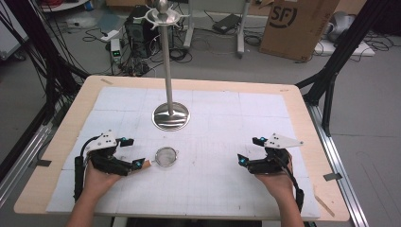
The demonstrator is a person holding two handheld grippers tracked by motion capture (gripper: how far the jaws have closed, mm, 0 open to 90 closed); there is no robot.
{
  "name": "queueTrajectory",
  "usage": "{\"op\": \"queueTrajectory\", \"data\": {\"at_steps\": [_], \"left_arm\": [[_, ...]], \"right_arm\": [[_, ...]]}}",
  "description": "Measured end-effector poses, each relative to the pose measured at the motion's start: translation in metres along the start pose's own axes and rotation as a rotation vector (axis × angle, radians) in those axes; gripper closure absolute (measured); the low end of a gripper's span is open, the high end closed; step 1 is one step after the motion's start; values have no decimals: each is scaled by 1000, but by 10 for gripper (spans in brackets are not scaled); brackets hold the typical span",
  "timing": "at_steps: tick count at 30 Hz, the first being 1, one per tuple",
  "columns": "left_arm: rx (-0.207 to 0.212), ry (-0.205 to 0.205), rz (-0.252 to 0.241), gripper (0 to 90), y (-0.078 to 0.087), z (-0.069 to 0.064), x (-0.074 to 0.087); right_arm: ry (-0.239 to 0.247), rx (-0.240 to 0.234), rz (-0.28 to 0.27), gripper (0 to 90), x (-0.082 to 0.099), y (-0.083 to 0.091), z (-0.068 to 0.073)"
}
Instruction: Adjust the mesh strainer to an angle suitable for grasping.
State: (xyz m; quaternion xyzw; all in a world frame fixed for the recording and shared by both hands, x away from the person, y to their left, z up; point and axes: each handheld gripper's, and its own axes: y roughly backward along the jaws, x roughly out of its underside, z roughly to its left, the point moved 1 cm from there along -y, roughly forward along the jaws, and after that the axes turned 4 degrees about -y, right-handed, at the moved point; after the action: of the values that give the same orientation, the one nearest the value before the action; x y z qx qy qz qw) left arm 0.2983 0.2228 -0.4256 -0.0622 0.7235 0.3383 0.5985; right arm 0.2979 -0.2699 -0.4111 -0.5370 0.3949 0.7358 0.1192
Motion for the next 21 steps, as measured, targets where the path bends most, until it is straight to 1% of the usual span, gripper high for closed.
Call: {"op": "queueTrajectory", "data": {"at_steps": [3,9,12,15,19,21], "left_arm": [[4,1,1,101,0,0,0],[10,-10,11,102,0,-2,-1],[12,-11,15,103,0,-2,0],[3,-24,36,110,-1,-2,0],[8,-30,61,123,-3,-2,2],[18,-36,75,158,-5,-3,2]], "right_arm": [[-6,2,3,111,1,0,-1],[0,3,12,111,1,-2,0],[7,6,8,111,1,-2,1],[6,6,6,111,1,-2,1],[3,5,13,111,1,-2,1],[11,6,12,111,1,-3,1]]}}
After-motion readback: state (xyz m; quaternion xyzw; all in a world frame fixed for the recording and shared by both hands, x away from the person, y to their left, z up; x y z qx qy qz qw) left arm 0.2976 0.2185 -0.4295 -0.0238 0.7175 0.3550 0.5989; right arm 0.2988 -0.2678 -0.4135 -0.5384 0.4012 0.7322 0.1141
